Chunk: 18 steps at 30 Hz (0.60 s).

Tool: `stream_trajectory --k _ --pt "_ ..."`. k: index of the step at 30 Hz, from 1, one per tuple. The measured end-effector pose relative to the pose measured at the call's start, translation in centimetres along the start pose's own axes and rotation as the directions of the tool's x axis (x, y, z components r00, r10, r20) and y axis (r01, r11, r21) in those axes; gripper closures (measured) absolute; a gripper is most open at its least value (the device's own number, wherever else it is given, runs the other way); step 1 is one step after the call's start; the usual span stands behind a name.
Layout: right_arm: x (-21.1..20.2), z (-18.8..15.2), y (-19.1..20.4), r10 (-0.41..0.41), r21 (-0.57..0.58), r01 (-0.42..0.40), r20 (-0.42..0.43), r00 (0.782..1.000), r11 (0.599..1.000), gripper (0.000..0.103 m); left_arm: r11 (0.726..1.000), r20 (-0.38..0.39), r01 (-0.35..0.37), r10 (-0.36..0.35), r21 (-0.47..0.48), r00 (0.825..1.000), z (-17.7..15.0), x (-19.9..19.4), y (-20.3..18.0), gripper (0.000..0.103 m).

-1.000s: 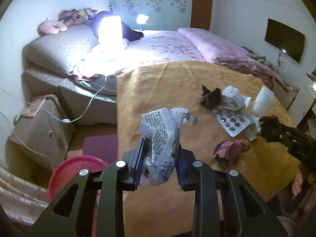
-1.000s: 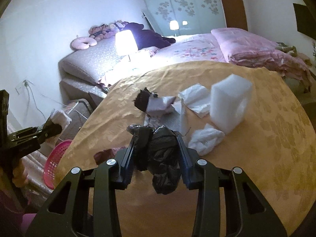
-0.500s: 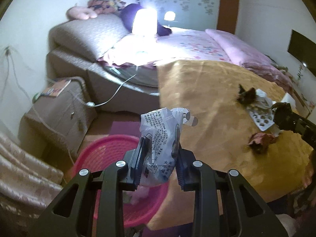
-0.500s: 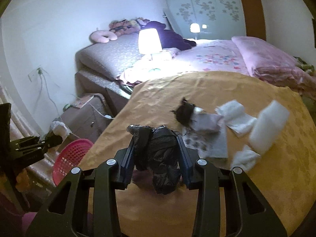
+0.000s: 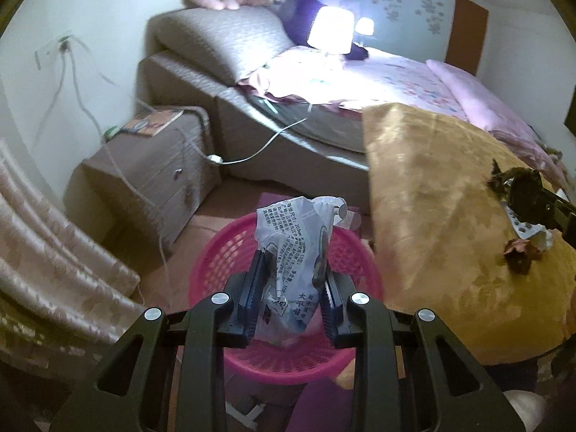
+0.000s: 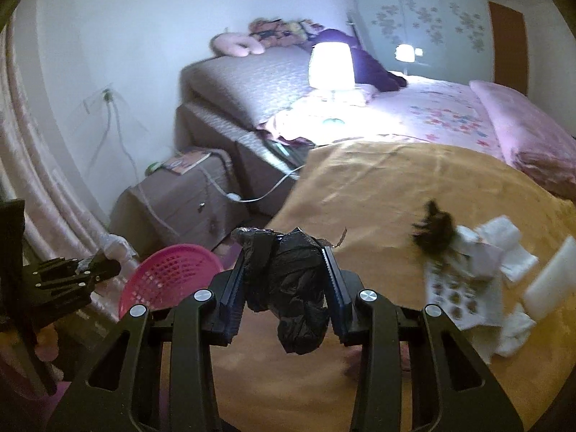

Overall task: Collect trash
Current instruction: 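Carry both items to the pink wastebasket and open both tools to drop them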

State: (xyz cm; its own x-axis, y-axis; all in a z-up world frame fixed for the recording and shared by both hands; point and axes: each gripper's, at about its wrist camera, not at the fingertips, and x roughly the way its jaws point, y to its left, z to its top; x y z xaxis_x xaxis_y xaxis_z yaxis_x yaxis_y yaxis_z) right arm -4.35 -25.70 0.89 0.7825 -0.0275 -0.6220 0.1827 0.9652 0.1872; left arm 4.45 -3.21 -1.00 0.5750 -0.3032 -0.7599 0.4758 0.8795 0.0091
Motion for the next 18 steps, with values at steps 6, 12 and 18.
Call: stream_trajectory --k 6,12,18 --pt "2.5 0.1 3.2 0.069 -0.027 -0.07 -0.047 0.996 0.997 0.065 0.999 -0.012 -0.026 0.026 -0.023 1.0 -0.5 0.8 1.1 0.076" --pt "4.7 0.1 5.9 0.137 -0.054 -0.144 -0.114 0.984 0.988 0.065 0.998 -0.061 -0.046 0.044 -0.042 0.997 -0.8 2.3 2.1 0.076" --pt "7.2 0.0 8.2 0.191 -0.056 -0.204 -0.18 0.965 0.977 0.065 0.996 -0.123 -0.07 0.063 -0.056 0.99 -1.4 4.3 3.0 0.076"
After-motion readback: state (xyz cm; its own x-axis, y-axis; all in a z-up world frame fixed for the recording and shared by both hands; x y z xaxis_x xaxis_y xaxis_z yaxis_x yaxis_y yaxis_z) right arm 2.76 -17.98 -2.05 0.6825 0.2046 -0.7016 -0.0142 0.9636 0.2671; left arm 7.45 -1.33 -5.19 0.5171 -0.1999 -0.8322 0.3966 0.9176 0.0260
